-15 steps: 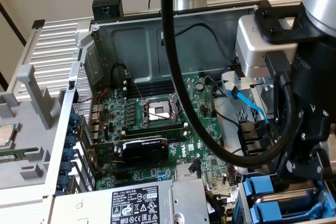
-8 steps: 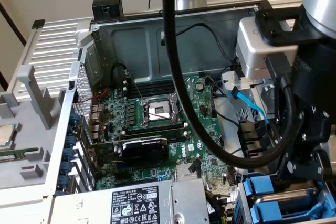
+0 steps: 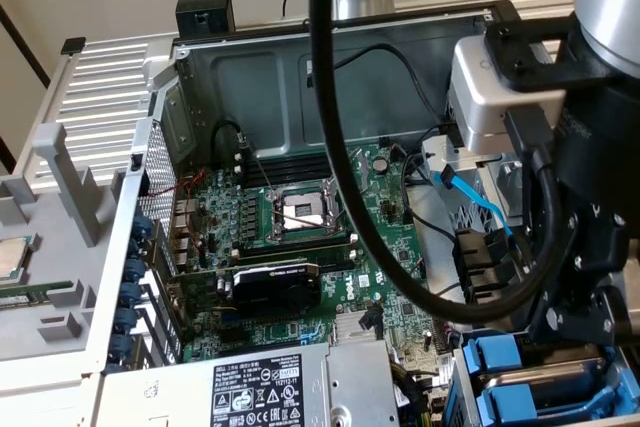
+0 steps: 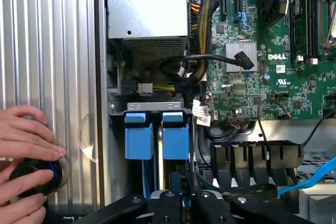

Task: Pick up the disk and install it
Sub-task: 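Insert the second disk wire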

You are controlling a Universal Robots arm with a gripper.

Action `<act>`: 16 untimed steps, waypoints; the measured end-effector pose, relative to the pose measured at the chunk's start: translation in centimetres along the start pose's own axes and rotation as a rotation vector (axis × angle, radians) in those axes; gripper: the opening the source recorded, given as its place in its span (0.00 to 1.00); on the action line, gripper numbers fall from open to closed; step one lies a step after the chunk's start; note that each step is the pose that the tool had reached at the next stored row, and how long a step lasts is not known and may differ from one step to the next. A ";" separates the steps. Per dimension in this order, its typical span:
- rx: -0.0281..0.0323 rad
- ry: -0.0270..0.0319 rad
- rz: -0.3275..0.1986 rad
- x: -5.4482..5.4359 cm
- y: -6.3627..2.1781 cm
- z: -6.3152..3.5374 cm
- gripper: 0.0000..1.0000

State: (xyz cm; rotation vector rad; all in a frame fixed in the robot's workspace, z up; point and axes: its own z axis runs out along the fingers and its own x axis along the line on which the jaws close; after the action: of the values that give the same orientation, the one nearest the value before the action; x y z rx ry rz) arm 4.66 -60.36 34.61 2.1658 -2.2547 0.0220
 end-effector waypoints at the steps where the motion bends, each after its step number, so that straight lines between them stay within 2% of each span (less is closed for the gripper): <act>1: 0.0005 0.0000 0.000 0.0 0.00 0.01 0.16; 11: 0.0034 -0.0002 0.000 0.0 0.16 0.09 0.16; 14: 0.0113 -0.0006 0.000 0.0 0.53 0.09 0.16; 16: 0.0195 -0.0006 0.000 0.0 0.65 0.07 0.16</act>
State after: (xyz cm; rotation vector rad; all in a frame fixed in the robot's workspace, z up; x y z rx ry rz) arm 4.01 -60.32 34.53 2.1752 -2.2648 0.0435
